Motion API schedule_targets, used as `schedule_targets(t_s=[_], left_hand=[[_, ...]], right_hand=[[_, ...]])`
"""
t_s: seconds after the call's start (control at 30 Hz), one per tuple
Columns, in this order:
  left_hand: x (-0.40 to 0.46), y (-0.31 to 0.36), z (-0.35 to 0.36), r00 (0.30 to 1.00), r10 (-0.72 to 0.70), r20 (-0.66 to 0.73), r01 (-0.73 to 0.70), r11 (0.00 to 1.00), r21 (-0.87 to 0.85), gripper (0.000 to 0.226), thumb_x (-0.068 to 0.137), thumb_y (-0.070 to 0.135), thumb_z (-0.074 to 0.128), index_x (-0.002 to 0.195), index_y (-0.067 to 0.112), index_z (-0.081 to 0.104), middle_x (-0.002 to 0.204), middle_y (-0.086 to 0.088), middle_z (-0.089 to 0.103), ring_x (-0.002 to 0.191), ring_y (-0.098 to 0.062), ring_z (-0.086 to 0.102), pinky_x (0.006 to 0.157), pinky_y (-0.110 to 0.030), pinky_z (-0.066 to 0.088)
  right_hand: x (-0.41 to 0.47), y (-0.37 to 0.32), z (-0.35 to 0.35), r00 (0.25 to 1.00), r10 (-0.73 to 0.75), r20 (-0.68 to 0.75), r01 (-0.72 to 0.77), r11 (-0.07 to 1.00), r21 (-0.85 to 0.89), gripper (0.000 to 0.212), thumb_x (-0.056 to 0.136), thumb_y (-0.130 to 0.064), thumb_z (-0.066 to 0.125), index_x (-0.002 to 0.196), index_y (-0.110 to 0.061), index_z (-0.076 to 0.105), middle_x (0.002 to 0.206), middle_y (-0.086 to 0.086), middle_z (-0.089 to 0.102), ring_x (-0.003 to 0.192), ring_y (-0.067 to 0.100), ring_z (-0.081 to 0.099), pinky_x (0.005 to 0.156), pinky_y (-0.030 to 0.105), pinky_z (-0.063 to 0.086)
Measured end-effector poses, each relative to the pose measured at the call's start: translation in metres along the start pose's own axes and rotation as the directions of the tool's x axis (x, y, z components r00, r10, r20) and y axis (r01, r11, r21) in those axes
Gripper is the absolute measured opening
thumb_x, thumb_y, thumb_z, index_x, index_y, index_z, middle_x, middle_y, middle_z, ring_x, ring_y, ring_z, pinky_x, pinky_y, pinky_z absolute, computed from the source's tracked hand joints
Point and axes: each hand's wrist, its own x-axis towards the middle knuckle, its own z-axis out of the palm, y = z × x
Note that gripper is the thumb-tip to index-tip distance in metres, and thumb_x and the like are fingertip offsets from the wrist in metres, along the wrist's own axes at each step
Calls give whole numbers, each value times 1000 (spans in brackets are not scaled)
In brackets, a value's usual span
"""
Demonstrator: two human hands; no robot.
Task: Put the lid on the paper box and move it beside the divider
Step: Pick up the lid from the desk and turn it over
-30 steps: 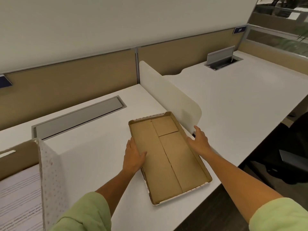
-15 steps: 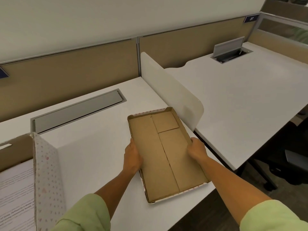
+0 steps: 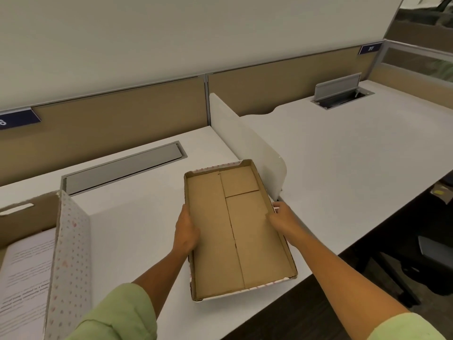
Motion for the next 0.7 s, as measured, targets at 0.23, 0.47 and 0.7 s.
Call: schedule_targets(t_s=[0.23, 0.47, 0.7], left_hand=[[-20, 20, -5, 999, 47, -14, -47, 999, -17, 67, 99, 10, 48, 156, 20, 14, 162, -7, 23, 147, -29, 26, 118, -51, 24], [-39, 84, -7, 995, -42, -87, 39, 999, -39, 67, 94, 21, 63, 151, 17, 29, 164, -10, 16, 149, -30, 22, 113, -44, 33], [-74, 183, -9, 987, 142, -80, -160, 943, -291, 28, 93, 54, 51, 105, 33, 65, 105, 11, 68, 103, -9, 63, 77, -21, 47]], right_hand=[[-28, -21, -21, 988, -156, 0, 152, 963, 225, 53, 94, -5, 48, 144, -23, 51, 125, -3, 63, 103, 13, 65, 75, 30, 60], [-62, -51, -25, 948, -301, -101, 318, 901, 295, 54, 96, -5, 47, 145, -24, 50, 124, -2, 63, 105, 17, 63, 87, 42, 60], [-101, -78, -7, 879, -402, -255, 461, 854, 242, 50, 99, -24, 59, 146, -29, 43, 140, 1, 53, 121, 21, 53, 100, 54, 52]])
